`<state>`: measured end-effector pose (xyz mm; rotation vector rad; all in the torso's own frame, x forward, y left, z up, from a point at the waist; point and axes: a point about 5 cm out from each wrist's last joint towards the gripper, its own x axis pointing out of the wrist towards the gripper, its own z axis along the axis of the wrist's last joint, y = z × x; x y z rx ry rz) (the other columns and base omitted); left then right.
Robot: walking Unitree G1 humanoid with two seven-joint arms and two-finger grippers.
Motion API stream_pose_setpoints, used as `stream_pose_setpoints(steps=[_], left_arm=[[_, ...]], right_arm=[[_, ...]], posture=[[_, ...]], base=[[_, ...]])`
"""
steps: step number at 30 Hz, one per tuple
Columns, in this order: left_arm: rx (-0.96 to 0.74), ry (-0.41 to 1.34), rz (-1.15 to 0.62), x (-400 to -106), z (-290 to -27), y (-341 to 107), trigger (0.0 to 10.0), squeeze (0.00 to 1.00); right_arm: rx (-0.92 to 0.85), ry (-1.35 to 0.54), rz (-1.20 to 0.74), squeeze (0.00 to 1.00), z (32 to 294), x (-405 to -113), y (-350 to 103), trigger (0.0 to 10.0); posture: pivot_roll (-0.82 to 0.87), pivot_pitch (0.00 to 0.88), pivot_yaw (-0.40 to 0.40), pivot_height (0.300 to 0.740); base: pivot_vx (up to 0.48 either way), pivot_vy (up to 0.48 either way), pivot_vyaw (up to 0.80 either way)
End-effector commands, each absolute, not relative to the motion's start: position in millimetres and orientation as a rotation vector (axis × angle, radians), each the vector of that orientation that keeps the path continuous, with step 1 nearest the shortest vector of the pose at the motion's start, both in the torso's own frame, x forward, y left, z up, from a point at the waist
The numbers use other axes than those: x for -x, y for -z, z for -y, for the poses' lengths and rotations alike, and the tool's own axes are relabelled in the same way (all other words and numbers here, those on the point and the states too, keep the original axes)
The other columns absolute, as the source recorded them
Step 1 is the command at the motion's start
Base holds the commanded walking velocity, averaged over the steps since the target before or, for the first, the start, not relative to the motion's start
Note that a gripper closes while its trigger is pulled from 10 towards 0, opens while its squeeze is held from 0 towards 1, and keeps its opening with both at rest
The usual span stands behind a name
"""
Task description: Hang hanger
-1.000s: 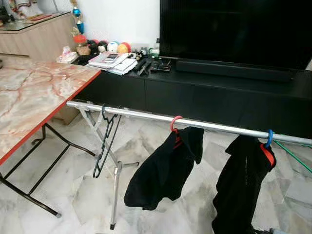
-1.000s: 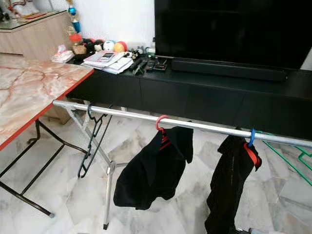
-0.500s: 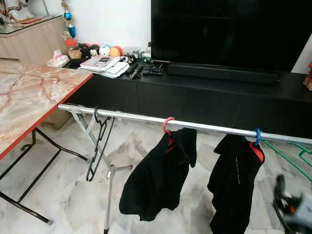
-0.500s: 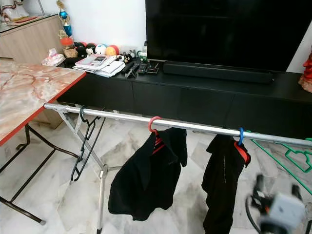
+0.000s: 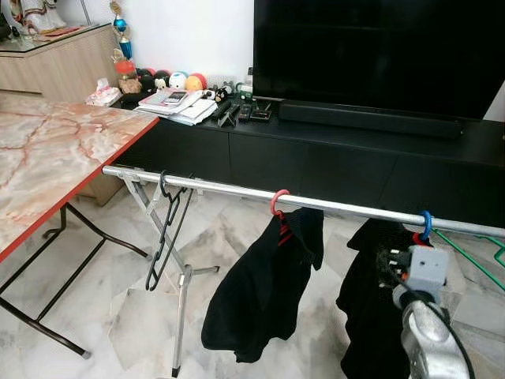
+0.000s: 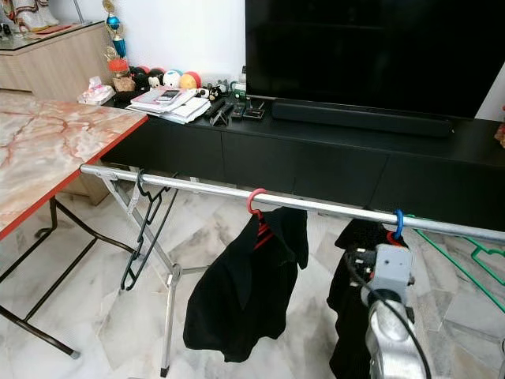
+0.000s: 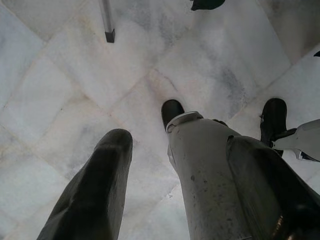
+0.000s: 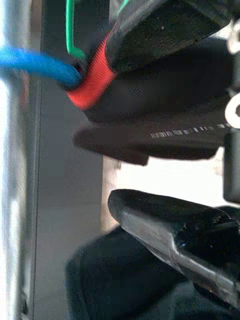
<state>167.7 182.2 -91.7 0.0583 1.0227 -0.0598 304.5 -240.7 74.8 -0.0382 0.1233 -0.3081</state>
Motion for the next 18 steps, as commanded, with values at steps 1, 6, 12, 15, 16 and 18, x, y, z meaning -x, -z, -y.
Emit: stream_pose_setpoints(steps=[1, 6, 12, 15, 16, 18], left_arm=[[-0.073, 0.069, -1.041, -164.1, -183.2, 93.3, 10.0, 0.00], [-0.081, 0.076, -1.045, -164.0, -183.9, 93.3, 10.0, 0.00], [-0.087, 0.086, -1.048, -164.3, -183.9, 93.2, 10.0, 0.00], [-0.088, 0.087, -1.048, -164.5, -184.0, 93.1, 10.0, 0.00], [-0.089, 0.088, -1.048, -164.7, -184.0, 93.0, 10.0, 0.00], [-0.090, 0.089, -1.048, -165.0, -184.1, 92.9, 10.0, 0.00]], right_arm=[[0.033, 0.357, -0.101, 0.00, 247.0, -303.8, -77.6, 10.0], [0.050, 0.414, -0.103, 0.00, 247.4, -294.9, -69.5, 10.0], [0.051, 0.465, -0.188, 0.00, 254.7, -285.9, -53.0, 10.0], [0.043, 0.456, -0.228, 0.00, 258.4, -289.2, -50.1, 10.0], [0.044, 0.452, -0.234, 0.00, 261.3, -291.9, -51.2, 10.0], [0.052, 0.437, -0.250, 0.00, 265.6, -296.7, -53.2, 10.0]], posture=[[0.06, 0.009, 0.002, 0.740], [0.05, 0.020, 0.008, 0.740], [0.05, 0.030, 0.012, 0.740], [0.05, 0.032, 0.012, 0.740], [0.05, 0.033, 0.012, 0.740], [0.06, 0.032, 0.011, 0.740]], base=[[0.000, 0.000, 0.00], [0.000, 0.000, 0.00], [0.000, 0.000, 0.00], [0.000, 0.000, 0.00], [0.000, 0.000, 0.00], [0.000, 0.000, 0.00]])
